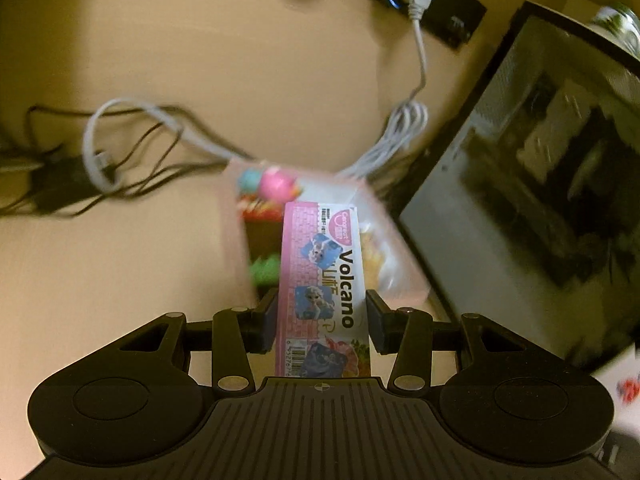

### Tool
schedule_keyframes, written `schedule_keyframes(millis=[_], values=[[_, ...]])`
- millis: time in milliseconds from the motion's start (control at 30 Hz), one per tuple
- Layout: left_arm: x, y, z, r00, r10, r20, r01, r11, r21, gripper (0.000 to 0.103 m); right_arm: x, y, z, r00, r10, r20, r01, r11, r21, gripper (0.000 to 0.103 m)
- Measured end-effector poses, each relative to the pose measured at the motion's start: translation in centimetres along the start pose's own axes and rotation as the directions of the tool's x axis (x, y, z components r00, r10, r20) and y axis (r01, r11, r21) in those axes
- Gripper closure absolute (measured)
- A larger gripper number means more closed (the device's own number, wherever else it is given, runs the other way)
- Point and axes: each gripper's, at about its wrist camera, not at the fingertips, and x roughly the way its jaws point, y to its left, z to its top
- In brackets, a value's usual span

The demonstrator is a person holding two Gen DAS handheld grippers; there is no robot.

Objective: Organize objects
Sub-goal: 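Carry the card pack into the pink box with the left tool while the right tool carries the keychain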

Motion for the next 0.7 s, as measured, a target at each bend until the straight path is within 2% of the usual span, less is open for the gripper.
schedule_keyframes(millis=[133, 200, 233, 267, 300, 367, 533, 600, 700], values=[[3.9, -1.6, 2.6, 0.999, 0.004, 0.040, -0.004, 1.000, 0.005, 0.054, 0.3, -0.4, -0.5, 1.000, 0.005, 0.009, -0.005, 1.000, 0.007, 0.057], [6.7, -1.9, 3.6, 0.998, -0.047, 0.028, 0.047, 0.998, 0.030, 0.054, 0.5, -0.7, -0.6, 1.000, 0.009, 0.006, -0.009, 1.000, 0.014, 0.057], [8.2, -2.0, 3.8, 0.998, -0.069, -0.006, 0.069, 0.997, 0.043, 0.054, 0.7, -0.8, -0.7, 1.000, 0.011, 0.002, -0.011, 1.000, 0.017, 0.057], [9.5, -1.9, 3.9, 0.998, -0.060, -0.031, 0.061, 0.997, 0.045, 0.054, 1.0, -0.9, -0.7, 1.000, 0.011, -0.001, -0.011, 1.000, 0.017, 0.057], [10.2, -1.8, 3.8, 1.000, -0.019, -0.014, 0.019, 0.999, 0.044, 0.056, 1.3, -1.0, -0.7, 1.000, 0.008, -0.005, -0.008, 1.000, 0.015, 0.057], [9.6, -1.3, 3.6, 0.997, 0.042, 0.064, -0.044, 0.998, 0.038, 0.056, 1.7, -1.1, -0.7, 1.000, 0.004, -0.006, -0.004, 1.000, 0.009, 0.057], [5.1, 0.5, 2.6, 0.993, 0.050, 0.107, -0.045, 0.998, -0.047, 0.056, 2.7, -2.3, 0.8, 1.000, 0.024, -0.001, -0.024, 0.999, 0.042, 0.057], [2.8, 1.5, 1.3, 0.994, 0.041, 0.103, -0.035, 0.998, -0.059, 0.056, 2.9, -2.5, 2.7, 0.999, 0.042, 0.023, -0.044, 0.997, 0.063, 0.057], [0.9, 2.9, -1.8, 0.998, 0.052, 0.029, -0.049, 0.995, -0.083, 0.056, 2.5, -2.8, 7.0, 0.992, 0.089, 0.093, -0.099, 0.989, 0.109, 0.057]])
